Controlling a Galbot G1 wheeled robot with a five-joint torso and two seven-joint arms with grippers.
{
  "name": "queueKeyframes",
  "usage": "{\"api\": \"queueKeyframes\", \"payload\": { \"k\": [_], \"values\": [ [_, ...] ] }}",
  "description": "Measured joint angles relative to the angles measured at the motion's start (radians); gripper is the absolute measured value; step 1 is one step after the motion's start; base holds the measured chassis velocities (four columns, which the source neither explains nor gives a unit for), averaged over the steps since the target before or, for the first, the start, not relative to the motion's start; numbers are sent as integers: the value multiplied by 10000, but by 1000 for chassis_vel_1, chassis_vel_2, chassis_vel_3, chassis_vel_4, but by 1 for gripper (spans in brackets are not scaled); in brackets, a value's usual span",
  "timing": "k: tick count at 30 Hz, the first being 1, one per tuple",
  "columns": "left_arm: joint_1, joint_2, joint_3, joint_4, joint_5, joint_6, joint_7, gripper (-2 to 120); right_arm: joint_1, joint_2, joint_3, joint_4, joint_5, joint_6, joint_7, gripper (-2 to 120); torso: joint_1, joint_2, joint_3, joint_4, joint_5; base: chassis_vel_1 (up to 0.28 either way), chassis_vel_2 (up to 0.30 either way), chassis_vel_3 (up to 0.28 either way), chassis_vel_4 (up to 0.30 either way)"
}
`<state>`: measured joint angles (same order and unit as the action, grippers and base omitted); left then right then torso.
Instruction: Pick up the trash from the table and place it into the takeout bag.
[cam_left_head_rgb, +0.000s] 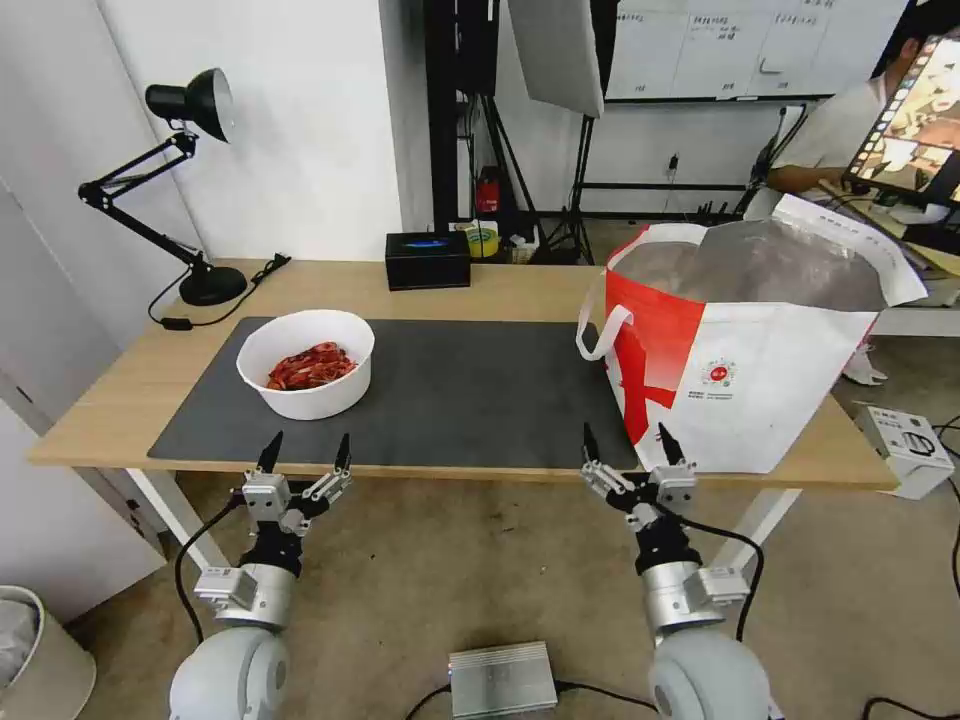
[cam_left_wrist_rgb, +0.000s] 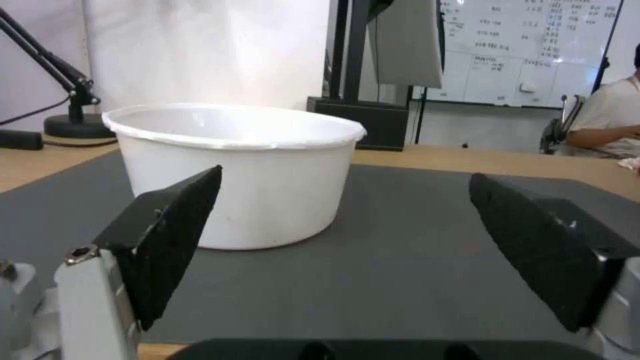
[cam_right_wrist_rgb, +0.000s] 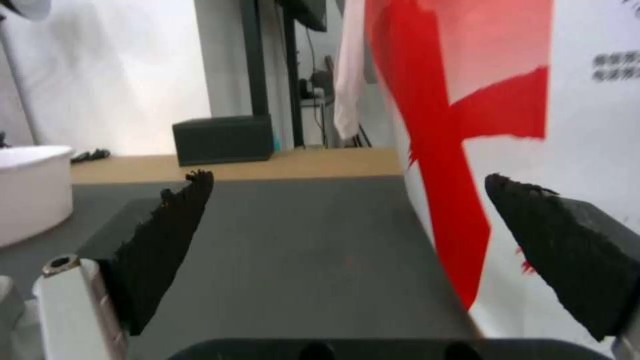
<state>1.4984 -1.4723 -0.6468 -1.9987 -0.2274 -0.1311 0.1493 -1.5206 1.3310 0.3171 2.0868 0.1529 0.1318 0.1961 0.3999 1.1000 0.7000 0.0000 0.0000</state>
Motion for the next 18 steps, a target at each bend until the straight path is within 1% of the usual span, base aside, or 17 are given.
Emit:
{"api": "queueKeyframes", "payload": {
  "k": [5,18],
  "values": [
    [-4,-8,3,5,-6,6,0,100,-42,130,-294,-128,-220,-3,12,100,0,0,0,0,1,0,0,0,0],
    [-147,-74,144,138,91,33,-2,100,149,214,-385,-395,-526,46,-3,100,0,-1,0,0,1,0,0,0,0]
  ]
}}
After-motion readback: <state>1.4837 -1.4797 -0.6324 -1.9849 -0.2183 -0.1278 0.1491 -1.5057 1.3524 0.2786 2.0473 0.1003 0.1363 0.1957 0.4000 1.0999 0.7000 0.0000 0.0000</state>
